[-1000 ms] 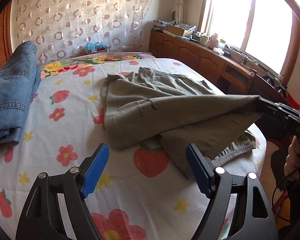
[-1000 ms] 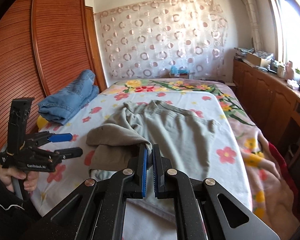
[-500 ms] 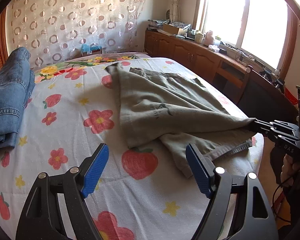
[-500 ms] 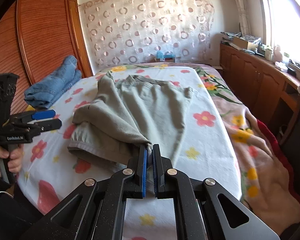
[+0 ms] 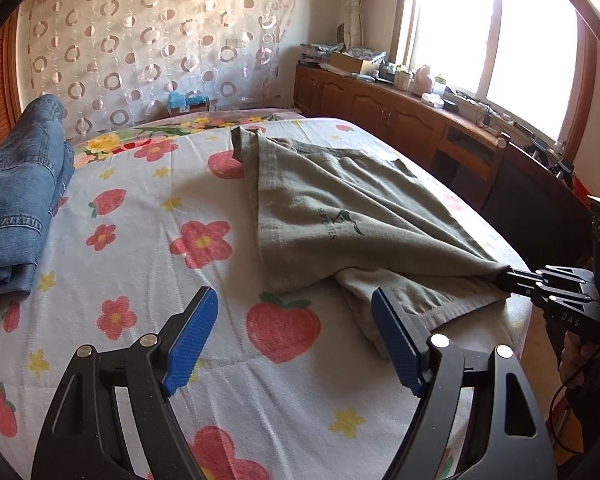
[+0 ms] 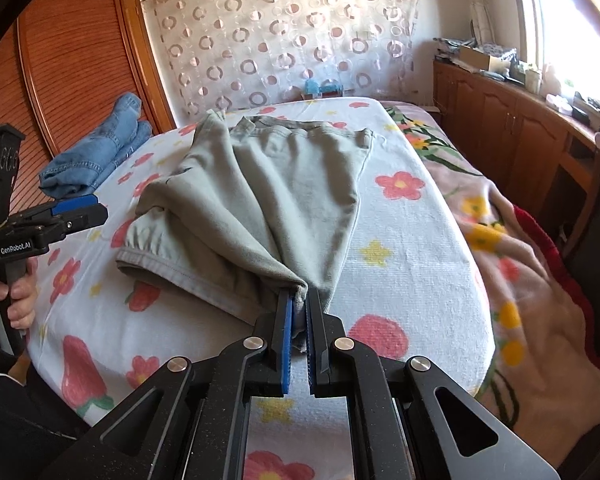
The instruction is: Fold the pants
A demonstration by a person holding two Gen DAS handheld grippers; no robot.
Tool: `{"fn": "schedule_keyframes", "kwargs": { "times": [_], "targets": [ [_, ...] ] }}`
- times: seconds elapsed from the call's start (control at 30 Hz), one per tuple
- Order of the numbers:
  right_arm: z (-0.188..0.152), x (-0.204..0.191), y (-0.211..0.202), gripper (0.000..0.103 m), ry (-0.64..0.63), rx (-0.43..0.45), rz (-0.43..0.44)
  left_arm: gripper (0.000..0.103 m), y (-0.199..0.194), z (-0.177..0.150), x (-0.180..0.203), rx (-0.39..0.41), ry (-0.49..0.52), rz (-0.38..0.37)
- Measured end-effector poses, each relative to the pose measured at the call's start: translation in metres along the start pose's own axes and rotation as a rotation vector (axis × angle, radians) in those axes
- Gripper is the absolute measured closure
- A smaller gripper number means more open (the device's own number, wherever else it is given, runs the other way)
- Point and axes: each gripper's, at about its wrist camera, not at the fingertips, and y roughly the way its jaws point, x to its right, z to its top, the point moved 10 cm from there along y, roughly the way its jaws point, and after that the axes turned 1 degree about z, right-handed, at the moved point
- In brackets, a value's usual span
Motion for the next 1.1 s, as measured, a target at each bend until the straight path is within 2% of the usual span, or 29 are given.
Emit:
{"fn": "schedule_keyframes", "kwargs": {
  "times": [0.1, 0.13, 0.2, 0.27, 0.37, 0.77, 1.1],
  "targets": [
    [0.002, 0.000, -0.003, 0.098, 0.005, 0.007, 0.004, 0.023, -0.004, 0.003, -0.004, 0.017, -0.002, 0.011],
    [0.003, 0.000, -0.006, 0.095, -0.001, 0.010, 0.001, 0.023, -0.005, 0.004, -0.004, 0.019, -0.001, 0.014],
    [0.002, 0.002, -0.011, 0.082, -0.006, 0.027, -0.014, 0.023, -0.009, 0.006, -0.008, 0.025, 0.001, 0.025],
    [0.004, 0.005, -0.019, 0.078, -0.007, 0.056, -0.019, 0.023, -0.012, 0.009, -0.011, 0.027, -0.002, 0.029],
    [0.012, 0.005, -0.029, 0.065, -0.009, 0.094, -0.022, 0.023, -0.016, 0.012, -0.018, 0.029, -0.004, 0.043],
    [0.056, -0.042, -0.007, 0.062, -0.097, 0.141, 0.070, 0.023, -0.027, 0.021, -0.041, 0.051, -0.011, 0.095],
    [0.071, -0.074, 0.035, 0.061, -0.169, 0.071, 0.162, 0.023, -0.034, 0.019, -0.067, 0.060, -0.055, 0.120]
  ]
}}
